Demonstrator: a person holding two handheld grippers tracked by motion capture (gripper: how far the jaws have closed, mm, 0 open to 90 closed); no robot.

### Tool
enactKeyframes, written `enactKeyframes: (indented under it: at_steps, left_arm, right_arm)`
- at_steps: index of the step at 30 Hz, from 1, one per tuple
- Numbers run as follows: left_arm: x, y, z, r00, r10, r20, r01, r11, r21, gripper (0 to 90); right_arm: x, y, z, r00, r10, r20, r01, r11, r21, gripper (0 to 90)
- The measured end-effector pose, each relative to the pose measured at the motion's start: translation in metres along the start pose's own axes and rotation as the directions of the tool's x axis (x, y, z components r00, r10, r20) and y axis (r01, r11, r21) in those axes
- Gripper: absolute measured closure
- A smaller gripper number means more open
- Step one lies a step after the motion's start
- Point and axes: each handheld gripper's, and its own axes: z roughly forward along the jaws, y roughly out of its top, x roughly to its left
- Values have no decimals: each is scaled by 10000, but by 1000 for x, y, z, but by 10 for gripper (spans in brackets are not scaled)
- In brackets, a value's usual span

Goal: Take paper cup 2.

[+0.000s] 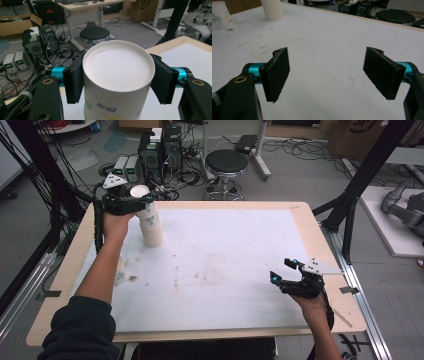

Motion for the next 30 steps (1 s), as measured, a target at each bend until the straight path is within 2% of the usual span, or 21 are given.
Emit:
enactKeyframes:
  at_steps: [1,5,7,11,12,16,17,18,20,23,28,30]
  left_arm:
    - [-1,3,-3,10000,-38,-66,36,9996,-280,356]
    - [-3,12,-11,9998,76,-170,-84,9987,-493,360]
    - [-6,20,-19,9996,158,-219,-175,9965,-819,362]
    - [-10,28,-33,9985,299,-458,-347,9935,-1083,366]
    - [-11,29,-37,9987,298,-407,-344,9927,-1154,367]
    - [-20,30,-52,9991,427,62,-414,9888,-1433,368]
    - [-20,30,-52,9991,427,62,-414,9888,-1433,367]
    - [-27,28,-59,9977,518,438,-444,9869,-1551,367]
    - [-34,25,-65,9952,652,736,-527,9855,-1611,367]
    - [-44,18,-70,9882,818,1298,-592,9838,-1691,367]
    - [-58,4,-70,9735,1038,2036,-742,9862,-1477,369]
    - [-63,-2,-69,9672,1011,2329,-691,9875,-1415,369]
  right_arm:
    - [0,0,0,10000,-32,-7,32,10000,-7,220]
    - [1,1,0,10000,-39,-23,39,10000,-18,220]
    - [1,1,0,10000,-41,-33,41,10000,-34,220]
    - [3,2,0,10000,-57,-54,57,10000,-40,220]
    - [3,2,1,10000,-68,-67,67,10000,-63,220]
    - [4,2,1,9999,-63,-109,62,10000,-45,220]
    - [3,2,1,9999,-101,-127,100,9999,-37,220]
    - [4,2,2,9999,-103,-135,102,9999,-13,219]
    - [4,2,2,9998,-135,-159,134,9999,-15,219]
    - [5,2,4,9996,-154,-244,155,9999,47,219]
    - [5,4,7,9989,-206,-418,206,9998,10,219]
    - [5,4,8,9986,-179,-502,180,9998,12,218]
